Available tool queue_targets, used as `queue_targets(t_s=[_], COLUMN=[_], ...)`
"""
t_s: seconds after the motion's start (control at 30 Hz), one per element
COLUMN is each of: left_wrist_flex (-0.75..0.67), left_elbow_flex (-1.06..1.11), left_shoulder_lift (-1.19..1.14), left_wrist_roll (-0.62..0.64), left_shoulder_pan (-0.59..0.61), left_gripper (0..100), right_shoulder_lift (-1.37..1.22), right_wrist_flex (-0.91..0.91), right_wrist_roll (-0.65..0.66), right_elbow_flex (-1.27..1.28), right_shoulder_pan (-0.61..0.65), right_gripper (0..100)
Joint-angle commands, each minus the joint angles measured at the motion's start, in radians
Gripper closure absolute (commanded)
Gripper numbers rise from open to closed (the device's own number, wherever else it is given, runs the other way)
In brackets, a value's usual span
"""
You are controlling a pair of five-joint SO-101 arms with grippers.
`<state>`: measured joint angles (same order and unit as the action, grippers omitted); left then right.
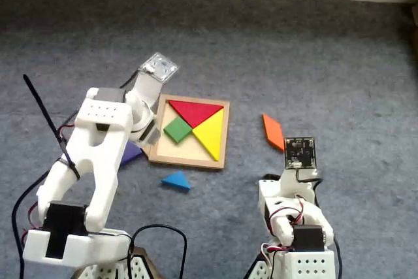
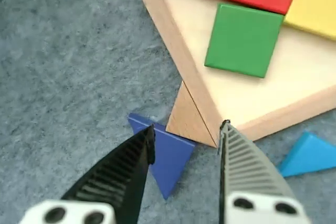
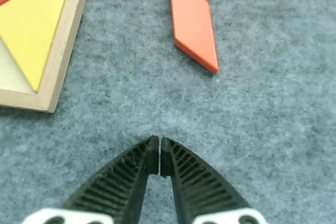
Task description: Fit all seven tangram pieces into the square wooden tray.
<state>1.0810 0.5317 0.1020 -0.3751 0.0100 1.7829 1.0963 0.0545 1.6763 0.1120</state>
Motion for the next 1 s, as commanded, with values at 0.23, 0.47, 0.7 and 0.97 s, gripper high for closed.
queue_targets(t_s=[0.23,0.47,0.7,0.97], left_wrist_flex=[-0.023,0.087,0.087,0.071], left_elbow_flex=[0.127,0.119,0.119,0.136], left_shoulder_lift=[0.059,0.059,0.059,0.045], left_wrist_roll=[0.008,0.014,0.081,0.077], left_shoulder_pan=[-0.042,-0.246,-0.383,-0.374], left_gripper=[79,80,80,79], right_shoulder_lift=[0.021,0.021,0.021,0.021], right_wrist_flex=[0.004,0.004,0.004,0.004], right_wrist_roll=[-0.005,-0.005,-0.005,-0.005], right_elbow_flex=[0.111,0.111,0.111,0.111], right_shoulder_pan=[-0.013,-0.013,-0.013,-0.013], right_gripper=[97.2,97.2,97.2,97.2])
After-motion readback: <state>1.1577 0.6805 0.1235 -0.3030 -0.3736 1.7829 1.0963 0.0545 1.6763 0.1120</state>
